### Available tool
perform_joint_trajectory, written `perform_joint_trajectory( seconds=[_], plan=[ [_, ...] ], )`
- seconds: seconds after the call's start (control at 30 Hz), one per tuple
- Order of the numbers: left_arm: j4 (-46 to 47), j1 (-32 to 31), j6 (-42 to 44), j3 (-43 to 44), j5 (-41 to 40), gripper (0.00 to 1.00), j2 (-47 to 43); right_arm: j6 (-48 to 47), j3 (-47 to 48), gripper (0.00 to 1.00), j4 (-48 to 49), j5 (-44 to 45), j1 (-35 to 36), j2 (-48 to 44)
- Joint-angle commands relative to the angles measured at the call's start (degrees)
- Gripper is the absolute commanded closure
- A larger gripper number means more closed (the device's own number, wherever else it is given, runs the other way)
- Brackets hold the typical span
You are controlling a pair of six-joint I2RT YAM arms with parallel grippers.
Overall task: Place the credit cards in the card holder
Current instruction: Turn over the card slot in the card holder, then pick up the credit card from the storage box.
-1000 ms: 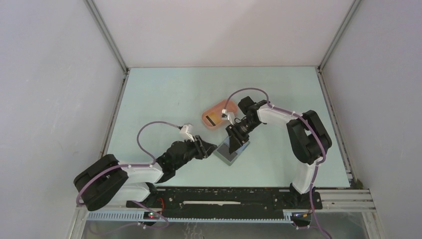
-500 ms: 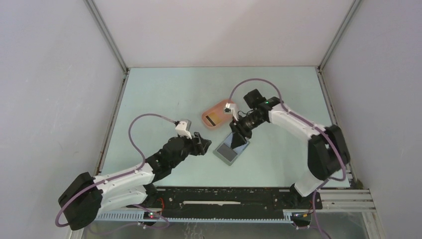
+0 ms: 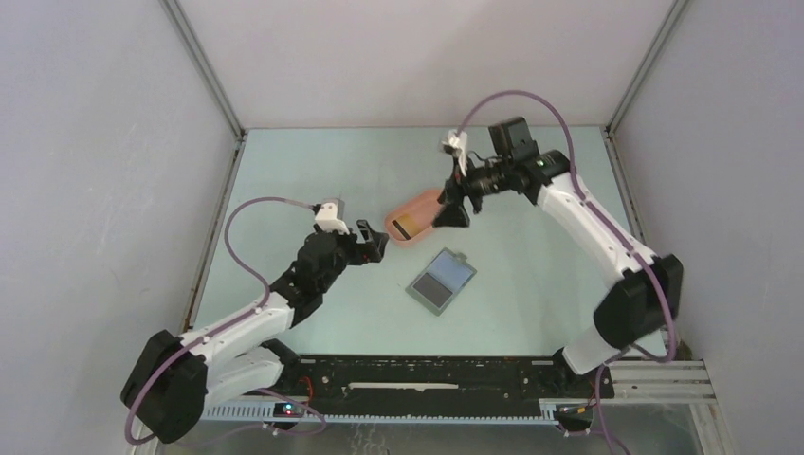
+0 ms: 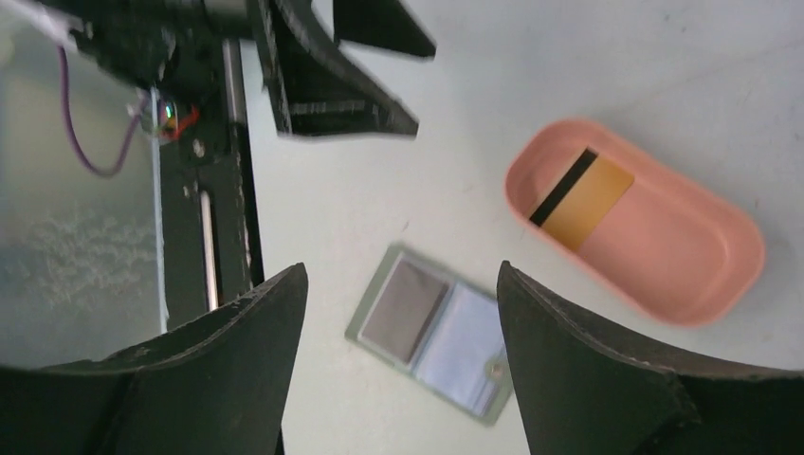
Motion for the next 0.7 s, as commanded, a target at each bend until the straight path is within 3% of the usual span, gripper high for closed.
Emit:
perform_joint_trajectory(
  seconds=[0.0,0.2,0.3,0.4,0.67],
  plan=[
    [4.2,3.3,-3.3,3.9,4.0,0.09,3.6,12.0,10.5,0.21,0.4,-2.3,-0.1,11.7],
    [9.1,4.3,-4.8,3.3,3.2,0.16,8.8,22.3,16.3,0.24,5.9,9.7,2.2,23.3],
    [14.3,4.5,-6.3,1.9,3.7,0.31,12.0,24.5,20.9,0.25,4.0,12.7,3.5,29.1],
    [17.2,4.4,-7.1,1.9,4.2,0.36,15.6,26.2,24.6,0.28,3.8,14.1,3.7,33.8],
    [19.2,4.4,-4.6,4.2,3.5,0.40,21.9,27.0,32.4,0.32,0.5,16.3,3.7,44.2]
  ],
)
